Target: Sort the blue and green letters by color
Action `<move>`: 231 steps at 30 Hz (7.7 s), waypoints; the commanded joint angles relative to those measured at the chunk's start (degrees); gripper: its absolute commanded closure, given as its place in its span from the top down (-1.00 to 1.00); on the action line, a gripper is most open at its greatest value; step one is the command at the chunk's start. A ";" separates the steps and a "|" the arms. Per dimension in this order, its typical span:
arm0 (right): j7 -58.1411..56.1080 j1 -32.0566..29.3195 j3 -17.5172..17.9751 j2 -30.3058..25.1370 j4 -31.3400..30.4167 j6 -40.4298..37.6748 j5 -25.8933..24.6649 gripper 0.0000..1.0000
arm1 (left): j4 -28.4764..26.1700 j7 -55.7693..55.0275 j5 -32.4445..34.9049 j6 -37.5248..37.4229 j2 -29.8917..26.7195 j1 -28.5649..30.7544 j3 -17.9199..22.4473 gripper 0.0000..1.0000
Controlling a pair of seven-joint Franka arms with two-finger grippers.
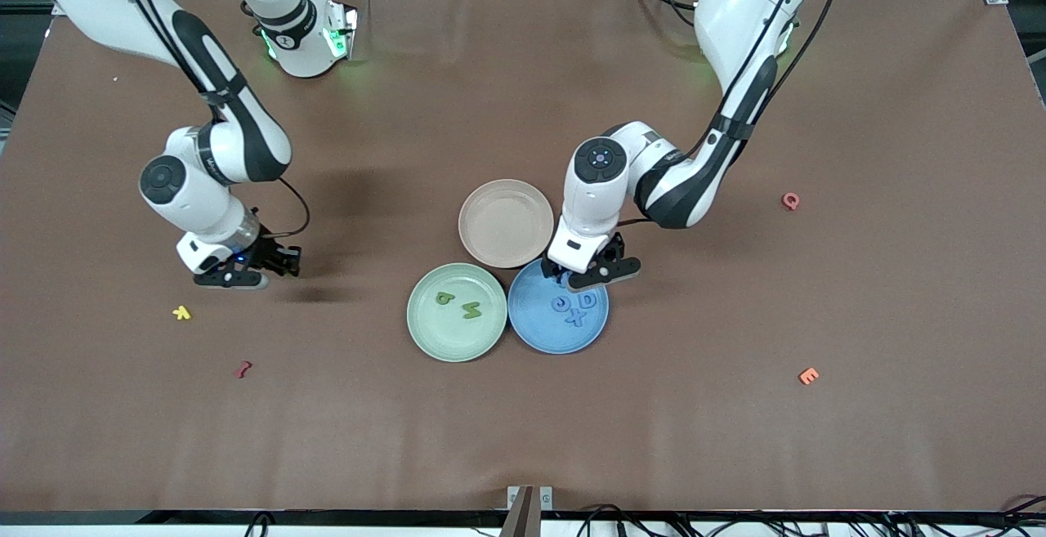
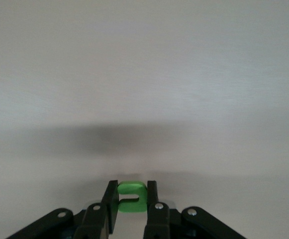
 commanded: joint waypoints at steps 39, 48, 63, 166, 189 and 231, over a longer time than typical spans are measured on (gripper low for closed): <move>60.29 28.27 0.17 14.80 32.56 -19.28 -9.92 -1.00 | -6.74 47.69 -5.21 -20.86 -18.44 49.00 -22.26 1.00; 63.46 31.51 -1.32 17.70 36.16 -19.28 -10.27 -1.00 | -6.82 60.06 -15.03 -25.96 -25.11 35.83 -4.19 1.00; 64.51 33.01 -2.65 18.76 37.13 -19.11 -10.27 1.00 | -8.76 68.61 -18.04 -32.65 -32.50 31.42 3.92 1.00; -26.63 -21.39 -2.21 -11.48 -14.82 2.77 -3.94 0.81 | 4.95 71.51 -19.97 -42.40 -32.68 34.67 3.84 1.00; -26.54 -21.83 -2.03 -4.35 -14.73 10.33 -3.94 0.39 | -0.32 71.60 -19.88 -41.44 -38.66 35.02 0.85 1.00; -26.28 -21.48 -1.86 -2.07 -14.46 12.27 -3.94 -0.79 | -1.46 71.51 -19.44 -40.03 -39.45 35.02 0.59 1.00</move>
